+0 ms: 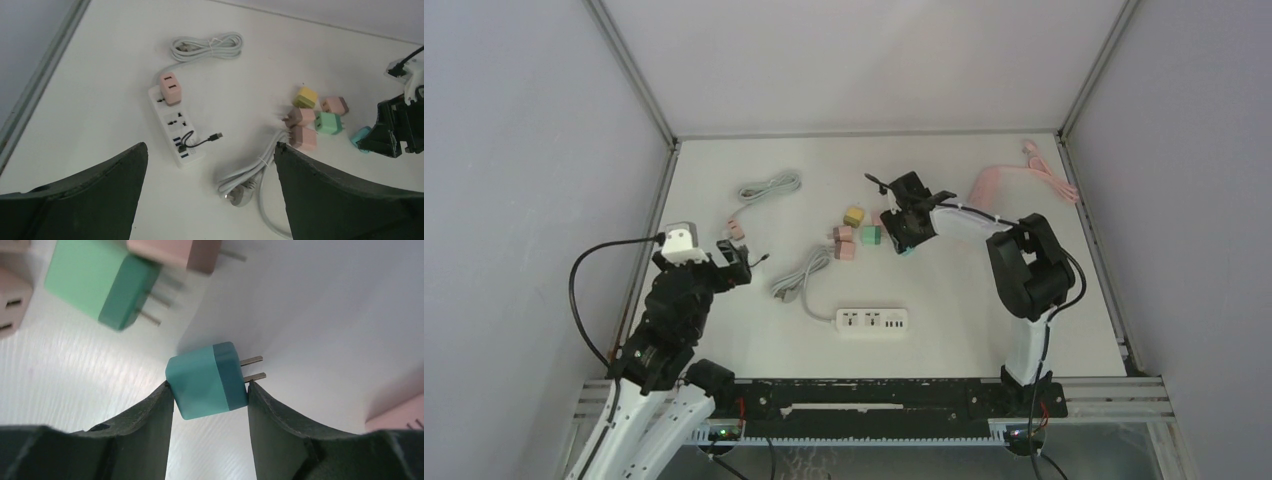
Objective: Insert the plug
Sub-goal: Pick up the plug from the center of the board, then adjust the plug.
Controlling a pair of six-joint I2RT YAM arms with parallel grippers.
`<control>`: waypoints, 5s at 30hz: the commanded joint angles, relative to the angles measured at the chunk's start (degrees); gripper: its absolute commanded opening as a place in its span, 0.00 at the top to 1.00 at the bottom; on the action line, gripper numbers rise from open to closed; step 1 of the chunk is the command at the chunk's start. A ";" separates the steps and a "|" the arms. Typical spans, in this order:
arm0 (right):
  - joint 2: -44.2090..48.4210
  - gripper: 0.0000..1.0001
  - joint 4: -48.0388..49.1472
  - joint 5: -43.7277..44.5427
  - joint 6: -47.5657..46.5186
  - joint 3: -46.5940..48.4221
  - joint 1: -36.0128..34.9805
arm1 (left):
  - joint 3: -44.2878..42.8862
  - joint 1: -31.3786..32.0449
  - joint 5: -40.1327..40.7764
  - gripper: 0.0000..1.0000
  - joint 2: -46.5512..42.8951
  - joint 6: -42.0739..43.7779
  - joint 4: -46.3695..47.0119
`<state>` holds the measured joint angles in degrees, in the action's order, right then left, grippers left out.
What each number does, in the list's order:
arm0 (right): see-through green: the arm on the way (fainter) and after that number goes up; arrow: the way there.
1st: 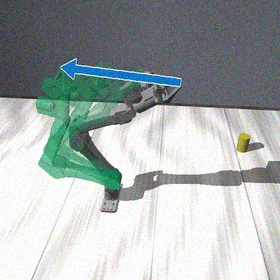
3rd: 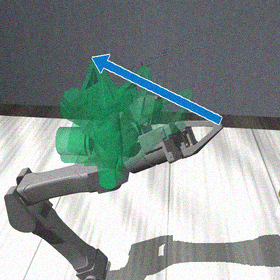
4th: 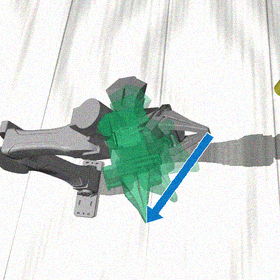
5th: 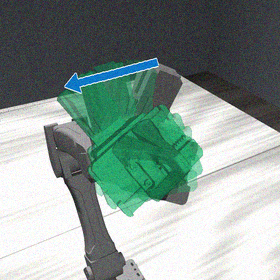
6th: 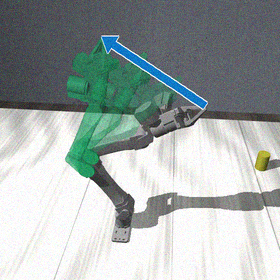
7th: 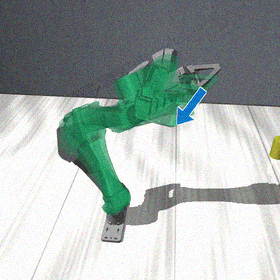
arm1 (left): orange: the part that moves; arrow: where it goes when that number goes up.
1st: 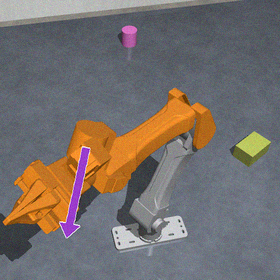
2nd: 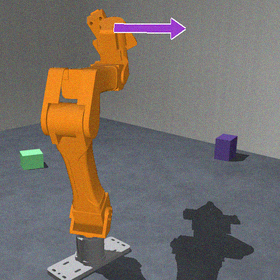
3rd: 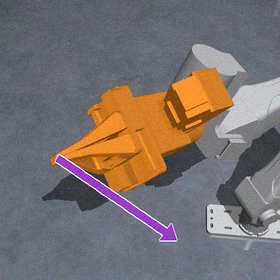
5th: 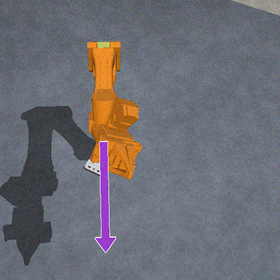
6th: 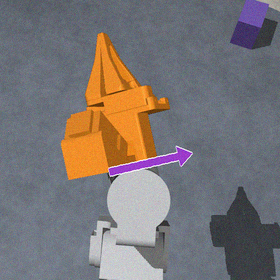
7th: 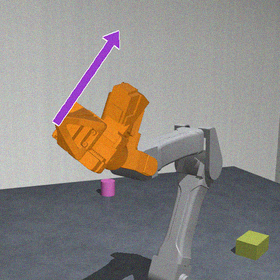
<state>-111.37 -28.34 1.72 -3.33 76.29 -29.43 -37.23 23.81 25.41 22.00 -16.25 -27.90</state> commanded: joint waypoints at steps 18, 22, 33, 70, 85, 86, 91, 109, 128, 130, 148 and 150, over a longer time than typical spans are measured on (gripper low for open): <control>20.67 0.72 0.32 3.17 0.59 -9.27 -19.03 | 2.22 -0.36 -26.73 0.01 13.21 -20.77 6.22; 25.66 0.72 1.15 2.63 0.90 -11.69 -21.87 | 3.66 -0.35 -30.67 0.02 14.84 -24.04 9.33; 36.86 0.72 7.09 -1.50 0.91 -17.64 -27.42 | 4.54 -0.18 -44.62 0.11 22.45 -30.98 20.04; 40.49 0.72 23.82 1.63 1.50 -24.73 -31.21 | 3.04 12.13 -49.66 0.63 37.90 -39.15 35.54; 44.77 0.25 22.19 7.14 -6.26 -24.77 -34.50 | 8.25 12.13 -34.74 1.00 29.07 -55.53 29.78; 44.91 0.25 22.04 8.06 -7.19 -24.76 -35.04 | 8.30 12.25 -33.55 1.00 28.20 -56.41 28.49; 44.74 0.06 21.59 7.00 -18.23 -25.42 -37.16 | 8.02 12.31 -28.84 1.00 25.08 -60.98 23.23; 35.38 0.25 36.75 21.33 -42.54 -27.90 -44.04 | 8.17 14.14 -26.86 1.00 24.05 -73.49 22.32; 31.43 0.66 39.73 22.34 -45.94 -27.90 -43.76 | 8.98 15.73 -27.93 0.95 25.06 -76.44 24.67; 32.20 0.81 38.57 21.52 -44.79 -27.90 -43.25 | 9.65 15.74 -27.91 0.94 25.32 -76.34 24.90; 40.39 1.00 15.14 5.88 -32.94 -22.45 -37.11 | 10.84 15.65 -16.23 0.42 18.20 -62.12 15.00; 40.68 1.00 11.93 2.83 -31.22 -21.09 -35.73 | 10.90 15.65 -14.91 0.40 17.70 -58.76 13.39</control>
<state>-72.88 -9.23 11.88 -39.88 50.81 -67.31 -26.89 39.59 4.84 41.28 -83.77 -9.91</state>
